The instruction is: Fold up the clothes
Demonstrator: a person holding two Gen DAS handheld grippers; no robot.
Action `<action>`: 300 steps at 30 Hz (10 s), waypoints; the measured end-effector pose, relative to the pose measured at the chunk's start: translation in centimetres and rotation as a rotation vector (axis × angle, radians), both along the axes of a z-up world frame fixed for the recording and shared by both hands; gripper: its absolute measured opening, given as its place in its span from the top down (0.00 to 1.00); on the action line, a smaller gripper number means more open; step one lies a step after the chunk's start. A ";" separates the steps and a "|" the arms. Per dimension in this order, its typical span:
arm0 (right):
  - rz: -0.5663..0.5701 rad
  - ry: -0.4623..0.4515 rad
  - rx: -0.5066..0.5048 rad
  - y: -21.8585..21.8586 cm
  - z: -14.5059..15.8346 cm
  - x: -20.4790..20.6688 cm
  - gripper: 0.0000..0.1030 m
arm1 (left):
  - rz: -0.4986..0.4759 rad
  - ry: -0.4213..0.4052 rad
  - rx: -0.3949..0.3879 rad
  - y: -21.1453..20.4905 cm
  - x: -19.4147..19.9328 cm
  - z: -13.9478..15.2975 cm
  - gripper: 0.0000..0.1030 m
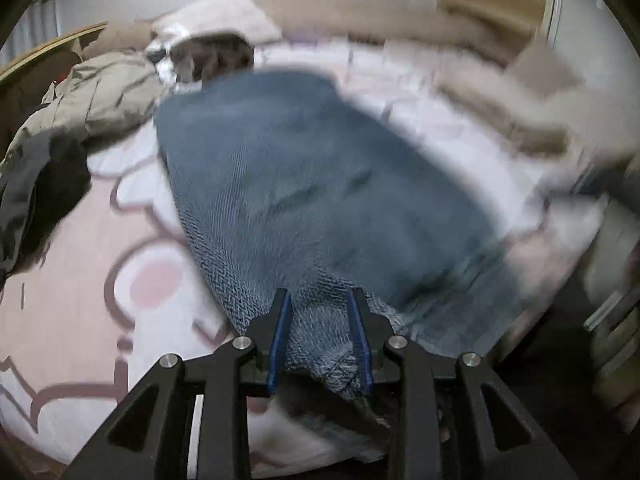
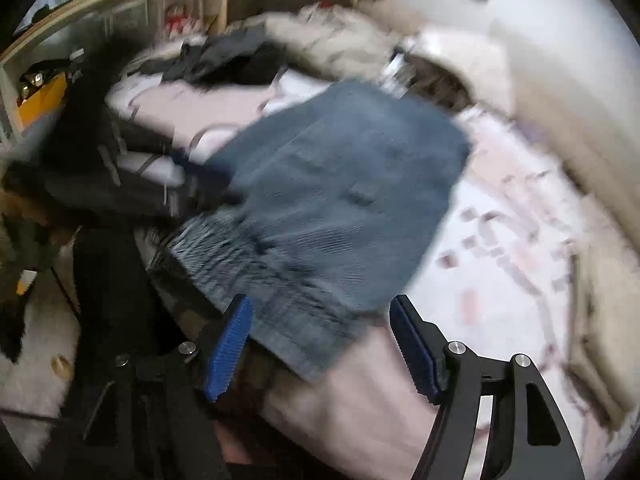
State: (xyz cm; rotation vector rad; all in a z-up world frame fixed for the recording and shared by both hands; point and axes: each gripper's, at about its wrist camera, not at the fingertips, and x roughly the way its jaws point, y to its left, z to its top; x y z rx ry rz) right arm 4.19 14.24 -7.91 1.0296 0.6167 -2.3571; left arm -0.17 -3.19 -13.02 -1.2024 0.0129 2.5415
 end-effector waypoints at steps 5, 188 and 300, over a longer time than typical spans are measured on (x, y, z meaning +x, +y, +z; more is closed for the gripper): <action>-0.022 0.056 0.059 1.1 0.1 0.8 0.29 | -0.049 0.045 -0.061 -0.3 1.5 -0.6 0.72; 0.364 -0.523 0.122 -4.5 8.2 -23.7 0.67 | -0.367 -0.309 -0.078 2.8 -13.9 9.3 0.71; 0.680 0.679 0.879 -3.6 -13.4 -1.5 0.79 | -0.642 0.583 -1.121 6.8 5.3 -10.1 0.77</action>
